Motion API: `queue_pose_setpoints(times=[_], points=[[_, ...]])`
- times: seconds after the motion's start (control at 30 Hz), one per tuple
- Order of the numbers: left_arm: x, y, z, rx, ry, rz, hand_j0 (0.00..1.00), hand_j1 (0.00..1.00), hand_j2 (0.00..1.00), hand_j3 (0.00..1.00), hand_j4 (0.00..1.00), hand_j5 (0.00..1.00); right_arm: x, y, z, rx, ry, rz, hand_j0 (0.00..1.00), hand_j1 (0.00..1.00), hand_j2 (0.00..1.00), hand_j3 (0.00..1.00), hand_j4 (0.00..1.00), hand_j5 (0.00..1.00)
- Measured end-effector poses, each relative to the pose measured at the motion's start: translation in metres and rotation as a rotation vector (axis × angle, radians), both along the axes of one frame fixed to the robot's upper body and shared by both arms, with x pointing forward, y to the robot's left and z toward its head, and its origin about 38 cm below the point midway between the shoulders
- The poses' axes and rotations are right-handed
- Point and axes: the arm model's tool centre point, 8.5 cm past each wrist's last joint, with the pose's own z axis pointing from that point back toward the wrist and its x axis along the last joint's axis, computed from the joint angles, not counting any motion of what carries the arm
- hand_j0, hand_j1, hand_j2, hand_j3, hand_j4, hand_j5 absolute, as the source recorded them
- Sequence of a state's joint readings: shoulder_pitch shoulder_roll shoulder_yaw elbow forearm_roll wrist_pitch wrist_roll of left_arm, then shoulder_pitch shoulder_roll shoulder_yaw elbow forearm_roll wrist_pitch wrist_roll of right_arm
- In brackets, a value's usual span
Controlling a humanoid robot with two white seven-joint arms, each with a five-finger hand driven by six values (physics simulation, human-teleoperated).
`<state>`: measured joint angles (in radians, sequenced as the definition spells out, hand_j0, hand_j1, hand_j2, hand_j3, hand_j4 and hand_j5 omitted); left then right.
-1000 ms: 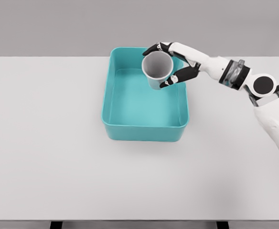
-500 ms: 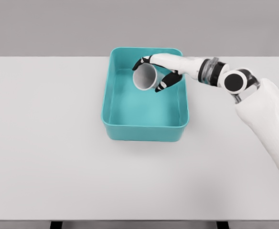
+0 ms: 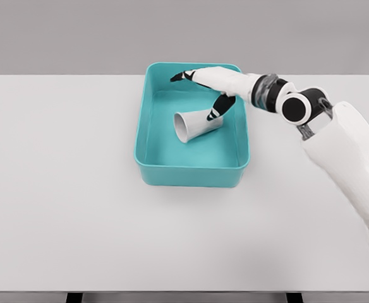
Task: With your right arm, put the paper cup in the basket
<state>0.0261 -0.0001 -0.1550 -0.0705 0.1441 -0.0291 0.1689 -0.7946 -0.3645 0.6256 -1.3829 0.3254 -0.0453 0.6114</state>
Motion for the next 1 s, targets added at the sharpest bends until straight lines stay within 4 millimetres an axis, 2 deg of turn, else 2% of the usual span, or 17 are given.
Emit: queue_pose_setpoints(times=[0.13, 0.23, 0.3, 0.37, 0.43, 0.47, 0.53, 0.67, 1.0], points=[[0.0, 0.0, 0.0, 0.0, 0.0, 0.0, 1.0, 1.0, 1.0, 1.0, 1.0, 1.0, -0.017, -0.053, 0.045, 0.352, 0.042, 0.058, 1.0, 1.0, 1.0, 1.0, 1.0, 1.0], [0.0, 0.0, 0.0, 0.0, 0.0, 0.0, 1.0, 1.0, 1.0, 1.0, 1.0, 1.0, -0.038, -0.114, 0.04, 0.553, 0.085, 0.016, 1.0, 1.0, 1.0, 1.0, 1.0, 1.0], [0.0, 0.0, 0.0, 0.0, 0.0, 0.001, 1.0, 1.0, 1.0, 1.0, 1.0, 1.0, -0.056, -0.161, 0.01, 0.626, 0.127, -0.089, 1.0, 1.0, 1.0, 1.0, 1.0, 1.0], [0.0, 0.0, 0.0, 0.0, 0.0, 0.0, 1.0, 1.0, 1.0, 1.0, 1.0, 1.0, -0.07, -0.205, -0.005, 0.651, 0.112, -0.193, 1.0, 1.0, 1.0, 1.0, 1.0, 1.0], [0.0, 0.0, 0.0, 0.0, 0.0, 0.0, 1.0, 1.0, 1.0, 1.0, 1.0, 1.0, -0.078, -0.235, -0.006, 0.655, 0.074, -0.26, 1.0, 1.0, 1.0, 1.0, 1.0, 1.0], [0.0, 0.0, 0.0, 0.0, 0.0, 0.0, 1.0, 1.0, 1.0, 1.0, 1.0, 1.0, -0.079, -0.244, 0.0, 0.655, 0.048, -0.277, 1.0, 1.0, 1.0, 1.0, 1.0, 1.0], [0.0, 0.0, 0.0, 0.0, 0.0, 0.0, 1.0, 1.0, 1.0, 1.0, 1.0, 1.0, -0.08, -0.256, 0.005, 0.648, 0.017, -0.303, 1.0, 1.0, 1.0, 1.0, 1.0, 1.0], [0.0, 0.0, 0.0, 0.0, 0.0, 0.0, 1.0, 1.0, 1.0, 1.0, 1.0, 1.0, -0.079, -0.266, 0.006, 0.652, 0.0, -0.334, 1.0, 1.0, 1.0, 1.0, 1.0, 1.0], [0.0, 0.0, 0.0, 0.0, 0.0, 0.0, 1.0, 1.0, 1.0, 1.0, 1.0, 1.0, -0.075, -0.275, -0.006, 0.663, 0.018, -0.375, 1.0, 1.0, 1.0, 1.0, 1.0, 1.0]])
